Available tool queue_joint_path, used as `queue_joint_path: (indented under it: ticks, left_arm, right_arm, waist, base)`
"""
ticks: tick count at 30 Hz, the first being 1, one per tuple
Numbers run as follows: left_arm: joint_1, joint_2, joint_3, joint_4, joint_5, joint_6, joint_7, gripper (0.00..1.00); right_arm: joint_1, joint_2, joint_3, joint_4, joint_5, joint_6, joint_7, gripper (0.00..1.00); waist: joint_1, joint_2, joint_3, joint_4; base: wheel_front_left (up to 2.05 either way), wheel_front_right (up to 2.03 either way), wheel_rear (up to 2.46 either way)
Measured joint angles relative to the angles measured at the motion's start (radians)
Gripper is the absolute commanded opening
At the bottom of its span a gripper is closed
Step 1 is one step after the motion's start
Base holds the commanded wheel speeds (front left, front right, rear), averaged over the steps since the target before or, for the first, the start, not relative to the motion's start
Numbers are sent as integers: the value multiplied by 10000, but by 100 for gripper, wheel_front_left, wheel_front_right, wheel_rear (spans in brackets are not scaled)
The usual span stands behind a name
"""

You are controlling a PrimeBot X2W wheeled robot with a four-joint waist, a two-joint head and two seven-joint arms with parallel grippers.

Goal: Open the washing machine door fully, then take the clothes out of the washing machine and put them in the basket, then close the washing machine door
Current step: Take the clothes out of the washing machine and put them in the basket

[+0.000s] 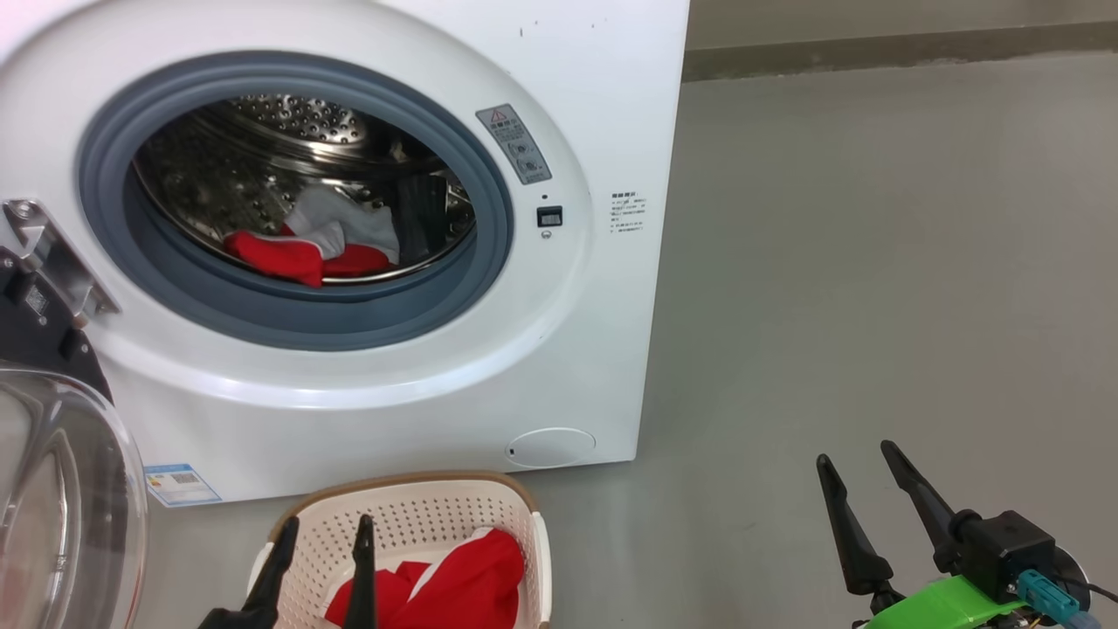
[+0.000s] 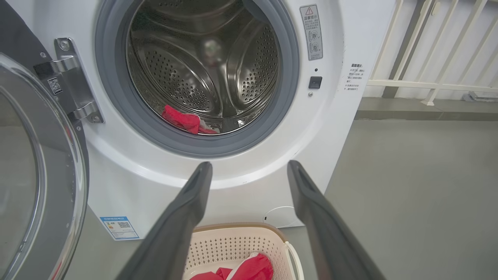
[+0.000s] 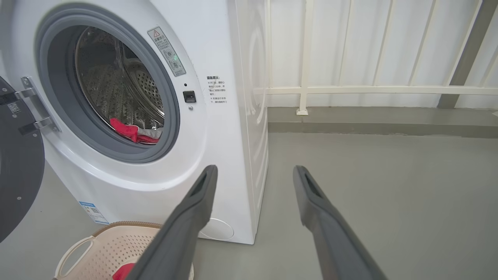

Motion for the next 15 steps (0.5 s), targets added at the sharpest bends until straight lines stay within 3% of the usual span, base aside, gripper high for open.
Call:
queue_joint_path:
  ticks: [15]
  left_arm:
    - [129,52,-61,-94,-96,58,69,100]
  right_arm:
    - [40,10,-8,-86,2,0,56,100]
  waist:
    - [0,0,-116,15]
  base:
    - [0,0,0]
